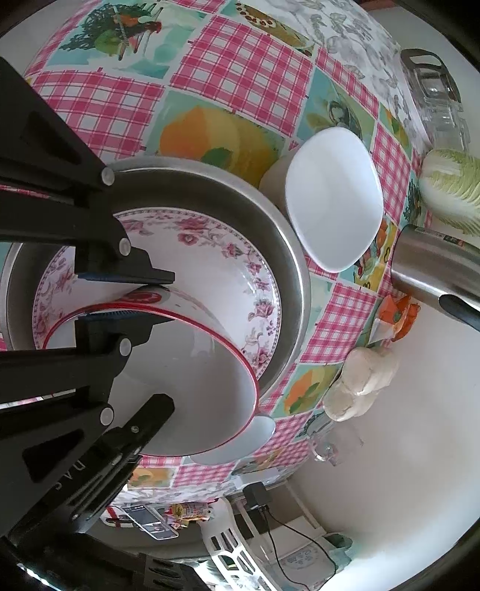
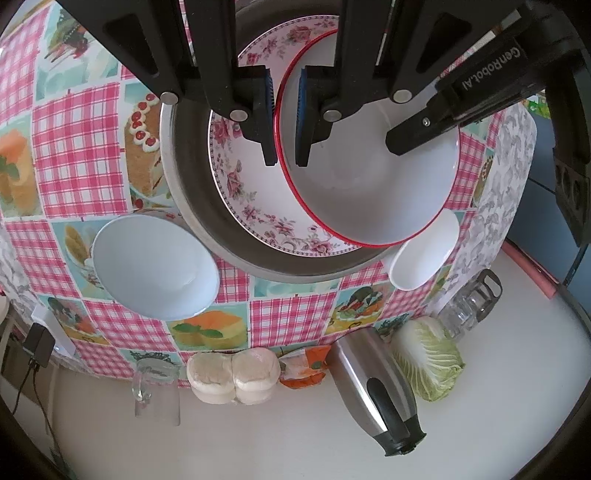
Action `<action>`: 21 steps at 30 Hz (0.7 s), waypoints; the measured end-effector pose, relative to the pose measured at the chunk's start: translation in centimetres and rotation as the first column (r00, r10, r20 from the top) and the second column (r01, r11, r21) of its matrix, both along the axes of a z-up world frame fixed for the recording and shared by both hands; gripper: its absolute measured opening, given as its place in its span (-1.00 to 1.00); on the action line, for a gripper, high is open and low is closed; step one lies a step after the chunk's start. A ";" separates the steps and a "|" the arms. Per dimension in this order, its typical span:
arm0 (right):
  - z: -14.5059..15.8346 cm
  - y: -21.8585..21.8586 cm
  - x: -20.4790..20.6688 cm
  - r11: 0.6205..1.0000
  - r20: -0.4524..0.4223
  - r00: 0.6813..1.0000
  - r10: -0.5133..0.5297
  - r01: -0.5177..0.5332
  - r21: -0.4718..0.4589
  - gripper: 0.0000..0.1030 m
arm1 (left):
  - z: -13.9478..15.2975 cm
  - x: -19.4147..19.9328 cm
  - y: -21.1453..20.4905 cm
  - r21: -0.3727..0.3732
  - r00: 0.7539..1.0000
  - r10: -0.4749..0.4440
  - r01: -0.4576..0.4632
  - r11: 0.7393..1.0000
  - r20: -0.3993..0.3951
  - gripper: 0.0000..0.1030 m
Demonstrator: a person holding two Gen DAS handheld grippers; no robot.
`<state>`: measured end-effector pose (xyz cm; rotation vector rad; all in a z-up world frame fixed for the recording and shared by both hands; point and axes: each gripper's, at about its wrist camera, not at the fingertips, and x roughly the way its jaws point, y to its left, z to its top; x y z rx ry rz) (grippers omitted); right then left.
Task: Organize plates and bowls
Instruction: 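Carry the red-rimmed bowl with both grippers and lower it onto the floral plate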
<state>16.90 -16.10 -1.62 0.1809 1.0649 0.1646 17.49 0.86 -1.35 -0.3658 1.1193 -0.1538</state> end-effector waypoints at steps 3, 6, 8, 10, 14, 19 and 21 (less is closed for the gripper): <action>-0.2 0.2 0.1 1.000 -0.006 1.000 0.005 -0.005 0.011 -0.77 | -0.1 0.1 0.4 -0.006 1.000 0.010 -0.010 1.000 0.000 -0.78; -0.3 0.3 0.2 1.000 -0.007 1.000 0.005 -0.005 0.015 -0.77 | -0.3 0.2 0.6 -0.010 1.000 0.013 -0.013 1.000 -0.004 -0.78; -0.3 0.3 0.2 1.000 -0.007 1.000 0.004 -0.004 0.018 -0.76 | -0.4 0.2 0.7 -0.013 1.000 0.013 -0.014 1.000 -0.005 -0.77; -0.4 0.3 0.2 1.000 -0.009 1.000 -0.001 0.001 0.019 -0.76 | -0.4 0.2 0.7 -0.018 1.000 0.014 -0.014 1.000 -0.002 -0.77; -0.4 0.0 0.3 1.000 -0.012 1.000 -0.014 0.014 0.024 -0.75 | -0.4 0.3 0.6 -0.032 1.000 0.012 -0.012 0.999 0.002 -0.74; -0.4 0.0 0.4 1.000 -0.011 1.000 -0.022 0.022 0.014 -0.71 | -0.7 0.6 0.5 -0.050 1.000 0.014 -0.014 0.999 -0.008 -0.72; -0.4 0.0 0.4 1.000 -0.010 1.000 -0.025 0.025 0.012 -0.69 | -0.9 0.7 0.5 -0.052 1.000 0.016 -0.017 0.998 -0.011 -0.72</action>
